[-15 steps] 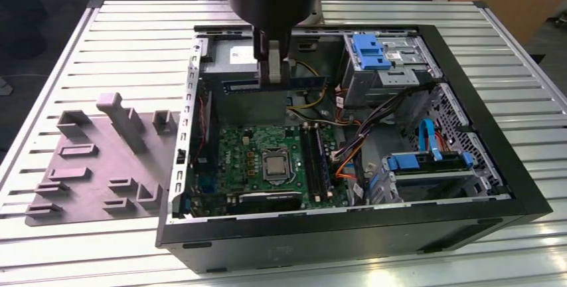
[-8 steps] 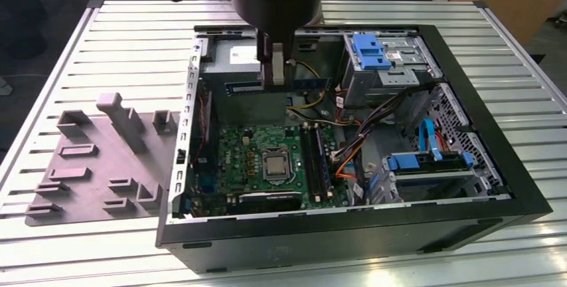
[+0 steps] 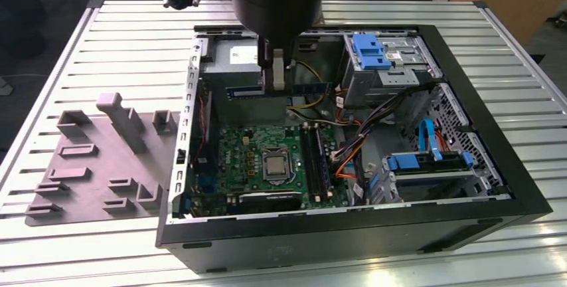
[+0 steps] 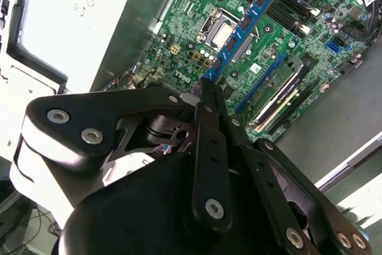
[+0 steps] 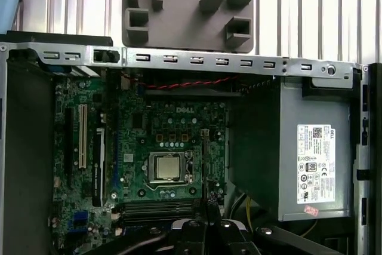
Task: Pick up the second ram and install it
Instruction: 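Pick up the second ram and move it above second insertion slot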
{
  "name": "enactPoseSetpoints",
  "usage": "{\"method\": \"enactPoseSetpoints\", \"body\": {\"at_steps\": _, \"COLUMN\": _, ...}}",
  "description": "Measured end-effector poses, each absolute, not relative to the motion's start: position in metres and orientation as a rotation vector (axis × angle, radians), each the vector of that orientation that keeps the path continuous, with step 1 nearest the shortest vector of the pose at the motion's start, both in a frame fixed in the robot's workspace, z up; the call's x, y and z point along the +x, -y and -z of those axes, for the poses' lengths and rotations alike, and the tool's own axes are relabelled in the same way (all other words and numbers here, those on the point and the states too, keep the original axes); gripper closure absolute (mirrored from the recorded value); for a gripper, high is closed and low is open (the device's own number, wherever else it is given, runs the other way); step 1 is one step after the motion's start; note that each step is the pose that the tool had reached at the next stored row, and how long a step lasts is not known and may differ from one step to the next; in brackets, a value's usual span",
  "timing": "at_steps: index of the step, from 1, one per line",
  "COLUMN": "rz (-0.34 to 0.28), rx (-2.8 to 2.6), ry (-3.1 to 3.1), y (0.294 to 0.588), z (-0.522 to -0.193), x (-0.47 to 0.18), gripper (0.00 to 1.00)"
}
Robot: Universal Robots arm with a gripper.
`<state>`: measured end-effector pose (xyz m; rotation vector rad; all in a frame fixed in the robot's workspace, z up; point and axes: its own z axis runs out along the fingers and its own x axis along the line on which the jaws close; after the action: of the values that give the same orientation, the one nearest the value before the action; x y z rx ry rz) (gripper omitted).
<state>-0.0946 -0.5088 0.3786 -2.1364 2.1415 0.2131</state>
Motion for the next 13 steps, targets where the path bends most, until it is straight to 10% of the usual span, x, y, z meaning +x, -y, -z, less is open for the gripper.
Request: {"method": "enactPoseSetpoints", "body": {"at_steps": 13, "rz": -0.185, "rx": -2.148, "ry": -2.162, "y": 0.5089, "z": -0.3699, "x": -0.0944, "gripper": 0.88}}
